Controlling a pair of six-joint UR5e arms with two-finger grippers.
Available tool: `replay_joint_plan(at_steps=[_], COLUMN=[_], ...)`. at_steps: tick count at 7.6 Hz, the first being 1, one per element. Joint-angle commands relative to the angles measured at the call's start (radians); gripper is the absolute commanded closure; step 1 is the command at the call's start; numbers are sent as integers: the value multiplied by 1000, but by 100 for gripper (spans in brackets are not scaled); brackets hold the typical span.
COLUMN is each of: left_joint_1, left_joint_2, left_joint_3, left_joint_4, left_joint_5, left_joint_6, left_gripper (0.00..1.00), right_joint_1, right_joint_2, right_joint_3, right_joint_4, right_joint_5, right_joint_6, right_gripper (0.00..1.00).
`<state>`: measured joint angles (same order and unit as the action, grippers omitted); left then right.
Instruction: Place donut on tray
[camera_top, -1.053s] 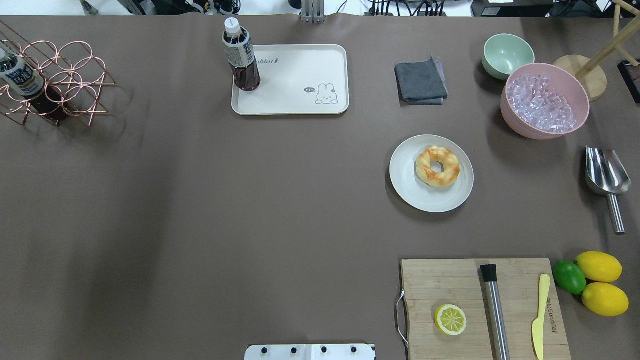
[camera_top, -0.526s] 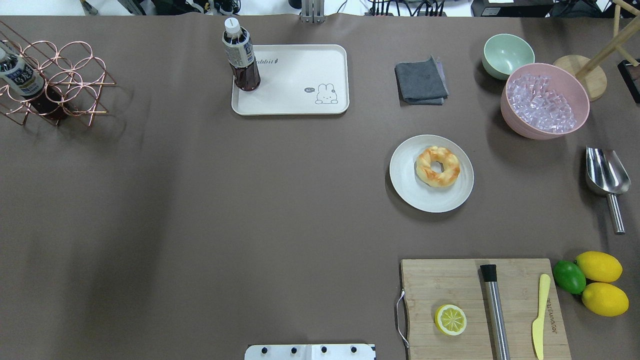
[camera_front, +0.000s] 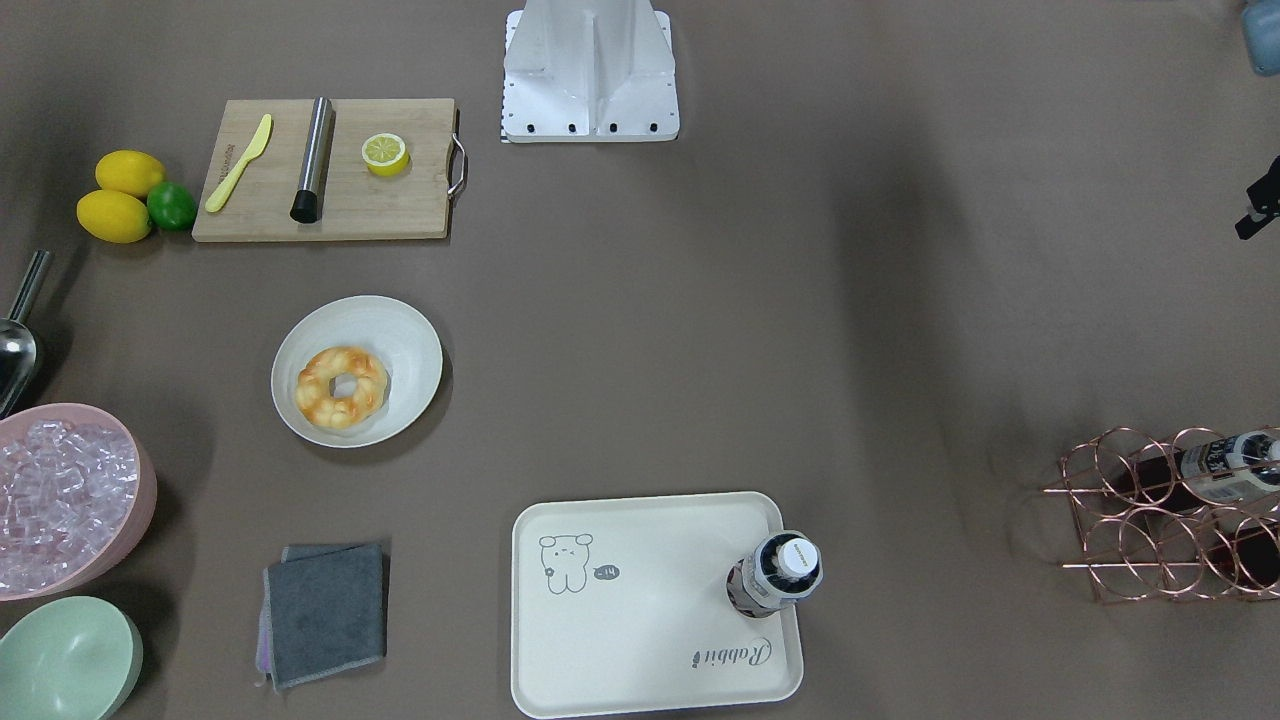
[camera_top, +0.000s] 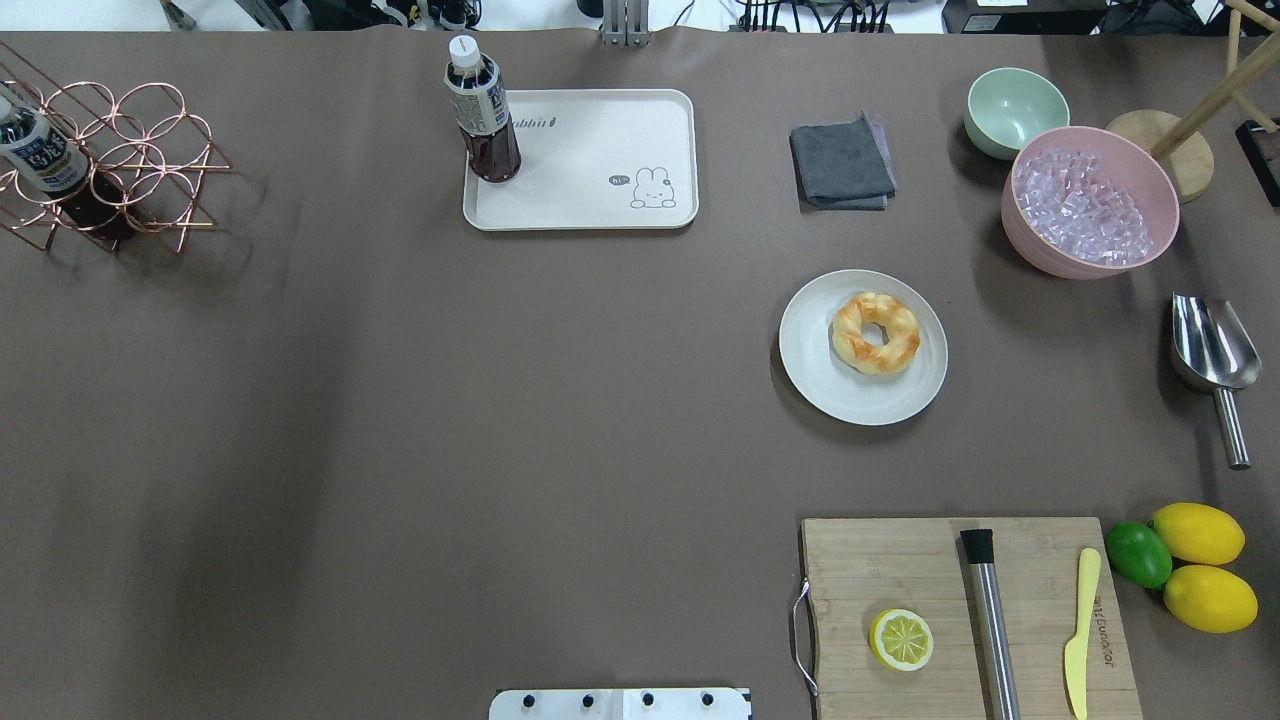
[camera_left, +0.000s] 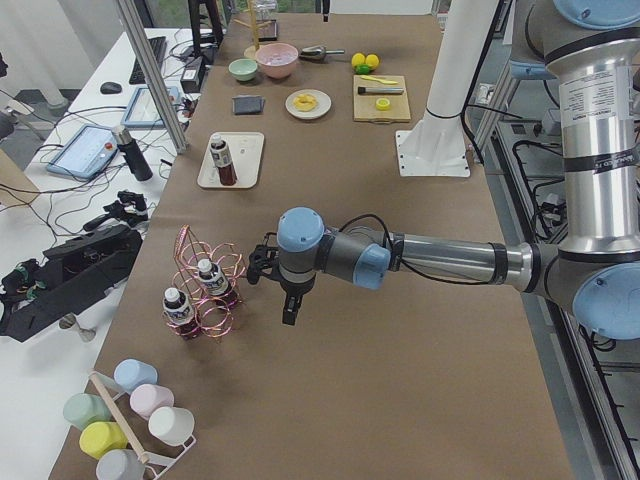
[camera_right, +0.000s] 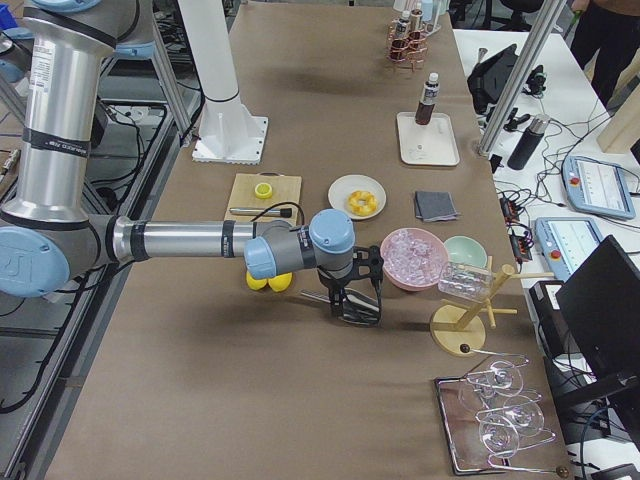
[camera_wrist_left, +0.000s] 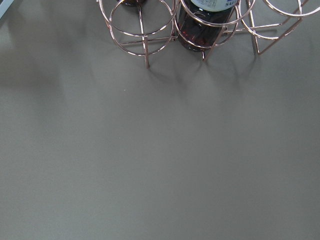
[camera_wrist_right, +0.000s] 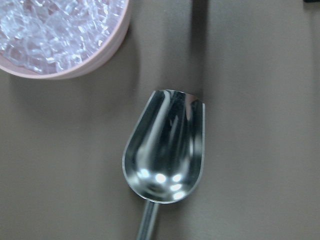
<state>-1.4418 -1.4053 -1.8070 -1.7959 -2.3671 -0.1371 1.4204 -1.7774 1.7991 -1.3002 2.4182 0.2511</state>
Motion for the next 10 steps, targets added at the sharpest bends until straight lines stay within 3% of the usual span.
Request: replay_joint_plan(at_steps=[1, 2, 6, 9, 10], left_joint_1=[0, 0, 1, 1, 1], left_joint_2=[0, 0, -1, -7, -6], left_joint_3=[0, 0, 5, 12, 12], left_joint_4=[0, -2, 0, 0, -2], left_joint_5=[3, 5, -1, -3, -3], left_joint_6=[-48, -50, -52, -50, -50], left_gripper=[2, 2, 2, 2, 2], right_joint_1=[-206, -304, -611, -701, -739], right_joint_2=[3, 27, 202, 200, 245], right_joint_3=[16, 26, 46, 48, 51], right_joint_4=[325, 390, 394, 372, 286], right_joint_5=[-25, -84, -353, -409, -462], right_joint_6=[517, 678, 1141, 1169, 1174], right_gripper=[1, 1, 4, 10, 14])
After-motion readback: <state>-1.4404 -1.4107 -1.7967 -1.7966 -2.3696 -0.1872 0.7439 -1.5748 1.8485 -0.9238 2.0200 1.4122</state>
